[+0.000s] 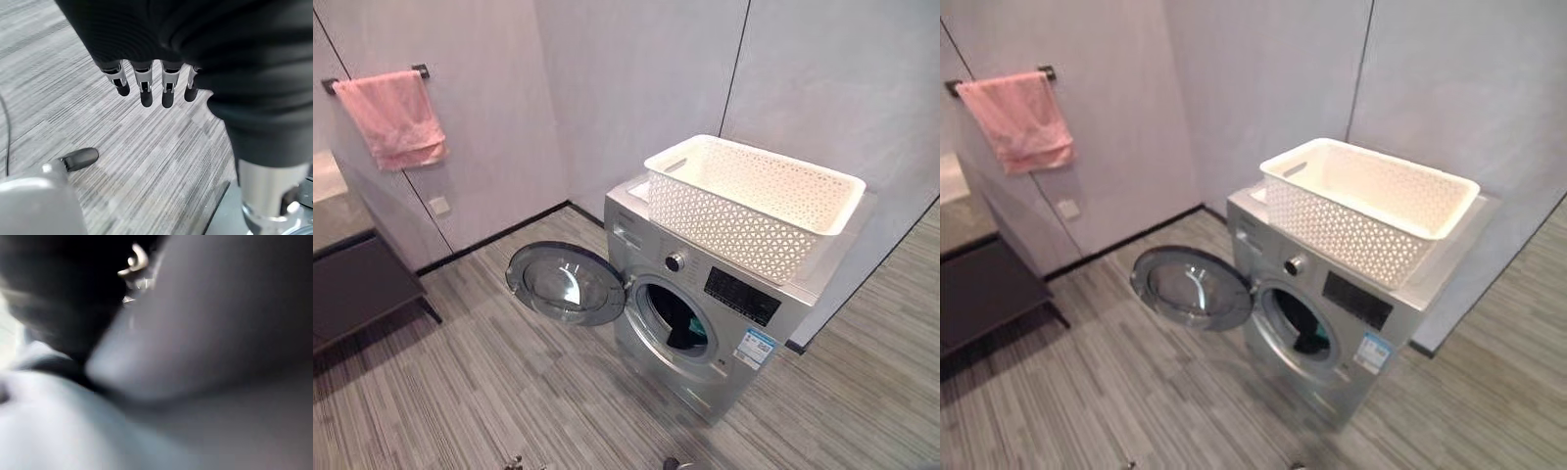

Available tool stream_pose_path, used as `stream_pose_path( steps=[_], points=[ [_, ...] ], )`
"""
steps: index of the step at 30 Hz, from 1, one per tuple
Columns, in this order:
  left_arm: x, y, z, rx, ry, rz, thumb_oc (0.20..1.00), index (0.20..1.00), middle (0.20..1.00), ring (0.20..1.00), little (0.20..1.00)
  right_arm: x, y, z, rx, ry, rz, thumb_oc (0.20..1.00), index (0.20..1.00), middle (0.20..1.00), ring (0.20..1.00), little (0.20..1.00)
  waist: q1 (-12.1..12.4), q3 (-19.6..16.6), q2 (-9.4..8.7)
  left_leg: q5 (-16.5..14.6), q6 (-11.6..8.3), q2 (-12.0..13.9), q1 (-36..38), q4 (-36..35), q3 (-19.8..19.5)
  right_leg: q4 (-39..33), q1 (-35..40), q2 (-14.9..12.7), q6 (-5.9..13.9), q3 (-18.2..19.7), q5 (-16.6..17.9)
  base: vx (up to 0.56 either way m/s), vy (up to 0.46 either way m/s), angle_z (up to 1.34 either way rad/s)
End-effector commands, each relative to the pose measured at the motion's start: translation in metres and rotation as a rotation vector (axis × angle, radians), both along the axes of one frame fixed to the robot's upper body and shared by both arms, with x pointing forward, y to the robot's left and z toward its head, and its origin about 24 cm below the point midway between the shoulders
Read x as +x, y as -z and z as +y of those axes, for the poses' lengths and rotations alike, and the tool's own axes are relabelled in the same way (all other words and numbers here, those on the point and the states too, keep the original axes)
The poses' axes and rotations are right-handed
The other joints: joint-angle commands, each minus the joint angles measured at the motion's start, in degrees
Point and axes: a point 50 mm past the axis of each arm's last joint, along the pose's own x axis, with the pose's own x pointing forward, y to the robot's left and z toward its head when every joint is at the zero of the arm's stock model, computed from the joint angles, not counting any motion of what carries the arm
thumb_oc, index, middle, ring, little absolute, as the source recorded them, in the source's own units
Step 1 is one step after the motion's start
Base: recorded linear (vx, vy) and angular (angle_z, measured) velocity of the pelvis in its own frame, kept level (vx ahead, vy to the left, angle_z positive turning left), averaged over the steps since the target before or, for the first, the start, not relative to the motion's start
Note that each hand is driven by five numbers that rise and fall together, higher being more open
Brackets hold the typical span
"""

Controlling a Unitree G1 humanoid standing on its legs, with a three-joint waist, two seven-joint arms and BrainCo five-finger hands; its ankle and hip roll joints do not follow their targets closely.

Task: Grab the laundry basket,head to the washer,open it,put in the laundry and shut it.

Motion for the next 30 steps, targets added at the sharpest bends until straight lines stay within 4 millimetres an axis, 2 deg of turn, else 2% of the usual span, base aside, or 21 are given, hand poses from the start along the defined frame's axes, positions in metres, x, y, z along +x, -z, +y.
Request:
stream_pose_path(
  steps=[1,4,5,6,7,8,9,10,11,16,19,20,21,23,24,25,28,30],
  points=[
    [0.067,-0.019,0.012,0.077,0.128,-0.174,1.000,1.000,1.000,1.000,1.000,0.041,-0.003,0.039,-0.037,-0.237,-0.030,0.200,0.200,0.200,0.200,0.200,2.0,3.7,-4.00,-8.0,0.89,1.2,7.1,0.7,-3.1,-4.5,3.8,-3.4,5.15,3.8,-0.4,-0.04,0.006,-0.09],
    [0.084,-0.028,0.014,0.095,0.156,-0.247,1.000,1.000,1.000,1.000,1.000,0.046,0.049,0.078,0.088,-0.450,0.103,0.200,0.200,0.200,0.200,0.200,1.6,3.8,-3.90,-7.7,0.87,1.1,7.0,0.7,-3.0,-4.5,3.9,-3.6,5.01,3.6,-0.4,-0.02,-0.010,-0.11],
    [0.089,-0.031,0.013,0.091,0.153,-0.276,1.000,1.000,1.000,1.000,1.000,0.049,0.061,0.091,0.123,-0.530,0.142,0.200,0.200,0.200,0.200,0.200,1.5,4.0,-3.73,-7.6,0.85,1.0,6.9,0.7,-3.1,-4.5,3.9,-3.7,4.95,3.7,-0.3,-0.02,-0.005,-0.16],
    [0.089,-0.031,0.015,0.093,0.152,-0.274,1.000,1.000,1.000,1.000,1.000,0.049,0.061,0.092,0.125,-0.532,0.144,0.200,0.200,0.200,0.200,0.200,1.4,3.9,-3.85,-7.6,0.85,1.0,6.9,0.7,-3.1,-4.5,3.9,-3.7,4.95,3.6,-0.3,-0.02,-0.002,0.06],
    [0.092,-0.034,0.015,0.092,0.152,-0.293,1.000,1.000,1.000,1.000,1.000,0.051,0.071,0.101,0.157,-0.588,0.182,0.200,0.200,0.200,0.200,0.200,1.4,4.0,-3.84,-7.5,0.85,1.0,6.9,0.7,-3.1,-4.5,3.8,-3.7,4.92,3.6,-0.2,-0.04,-0.003,0.20],
    [0.099,-0.039,0.017,0.097,0.158,-0.330,1.000,1.000,1.000,1.000,1.000,0.054,0.089,0.124,0.192,-0.726,0.276,0.200,0.200,0.200,0.200,0.200,1.3,4.3,-3.80,-7.2,0.86,0.8,6.9,0.7,-3.0,-4.6,3.7,-3.8,4.87,3.7,0.0,-0.05,-0.006,0.20],
    [0.102,-0.041,0.017,0.094,0.160,-0.347,1.000,1.000,1.000,1.000,1.000,0.055,0.097,0.132,0.214,-0.781,0.316,0.200,0.200,0.200,0.200,0.200,1.4,4.4,-3.77,-7.1,0.87,0.8,6.8,0.7,-3.0,-4.6,3.7,-3.9,4.86,3.7,0.1,-0.04,-0.004,0.08],
    [0.102,-0.041,0.017,0.094,0.160,-0.347,1.000,1.000,1.000,1.000,1.000,0.055,0.097,0.132,0.214,-0.781,0.316,0.200,0.200,0.200,0.200,0.200,1.4,4.4,-3.77,-7.1,0.87,0.8,6.8,0.7,-3.0,-4.6,3.7,-3.9,4.86,3.7,0.1,-0.04,-0.004,-0.06],
    [0.105,-0.044,0.015,0.091,0.181,-0.373,1.000,1.000,1.000,1.000,1.000,0.056,0.116,0.152,0.286,-0.916,0.398,0.200,0.200,0.200,0.200,0.200,1.7,4.7,-3.73,-6.8,0.81,0.7,6.7,0.7,-2.9,-4.6,3.6,-4.1,4.84,3.5,0.3,-0.03,-0.001,-0.04],
    [0.108,-0.046,0.007,0.076,0.231,-0.402,1.000,1.000,1.000,1.000,1.000,0.055,0.155,0.188,0.414,-1.109,0.567,0.200,0.200,0.200,0.200,0.200,2.4,5.0,-3.65,-6.5,0.69,0.7,6.6,0.7,-3.1,-4.9,4.1,-4.6,4.82,3.0,0.5,-0.01,0.000,0.04],
    [0.122,-0.061,-0.005,0.051,0.279,-0.515,1.000,1.000,1.000,1.000,1.000,0.063,0.175,0.212,0.507,-1.196,0.627,0.200,0.200,0.200,0.200,0.200,3.6,5.5,-3.41,-6.2,0.60,0.7,6.2,0.7,-3.5,-5.2,4.5,-5.0,4.82,2.3,0.4,0.00,0.004,0.06],
    [0.122,-0.061,-0.005,0.052,0.279,-0.515,1.000,1.000,1.000,1.000,1.000,0.063,0.175,0.212,0.507,-1.197,0.626,0.200,0.200,0.200,0.200,0.200,3.6,5.5,-3.43,-6.2,0.60,0.7,6.2,0.7,-3.6,-5.2,4.5,-5.0,4.82,2.2,0.4,-0.02,0.009,0.09],
    [0.135,-0.073,-0.013,0.052,0.333,-0.596,1.000,1.000,1.000,1.000,1.000,0.070,0.179,0.224,0.525,-1.225,0.626,0.200,0.200,0.200,0.200,0.200,4.1,6.3,-3.43,-6.0,0.59,0.7,5.8,0.7,-3.9,-5.4,4.5,-5.3,4.90,1.9,0.6,-0.05,0.008,0.18],
    [0.153,-0.091,-0.020,0.055,0.391,-0.694,1.000,1.000,1.000,1.000,1.000,0.079,0.177,0.233,0.528,-1.250,0.610,0.200,0.200,0.200,0.200,0.200,4.6,7.5,-3.41,-5.6,0.51,0.7,4.9,0.7,-4.3,-5.4,4.1,-5.6,4.93,1.6,0.7,-0.11,0.009,0.18],
    [0.175,-0.113,-0.032,0.058,0.465,-0.804,1.000,1.000,1.000,1.000,1.000,0.088,0.172,0.243,0.500,-1.274,0.593,0.200,0.200,0.200,0.200,0.200,5.0,8.9,-3.34,-5.2,0.32,0.7,3.5,0.7,-5.0,-5.5,3.4,-6.0,4.95,1.2,1.0,-0.12,0.003,0.09],
    [0.175,-0.113,-0.032,0.059,0.465,-0.805,1.000,1.000,1.000,1.000,1.000,0.088,0.172,0.244,0.500,-1.274,0.592,0.200,0.200,0.200,0.200,0.200,4.9,9.0,-3.36,-5.1,0.32,0.7,3.5,0.7,-5.0,-5.5,3.4,-6.0,4.95,1.1,1.0,-0.12,0.002,0.18],
    [0.211,-0.151,-0.055,0.025,0.535,-0.969,1.000,1.000,1.000,1.000,1.000,0.104,0.156,0.261,0.469,-1.320,0.528,0.200,0.200,0.200,0.200,0.200,5.1,11.8,-3.18,-3.9,-0.23,0.5,0.3,0.7,-5.7,-5.5,1.1,-6.7,4.91,0.6,1.7,-0.14,0.012,0.34],
    [0.226,-0.166,-0.068,-0.040,0.527,-1.031,1.000,1.000,1.000,1.000,1.000,0.112,0.146,0.270,0.450,-1.347,0.493,0.200,0.200,0.200,0.200,0.200,5.1,13.2,-3.13,-3.3,-0.41,0.5,-1.3,0.9,-5.7,-5.6,-0.2,-7.0,4.86,0.5,2.2,-0.10,0.011,0.20]
  ],
)
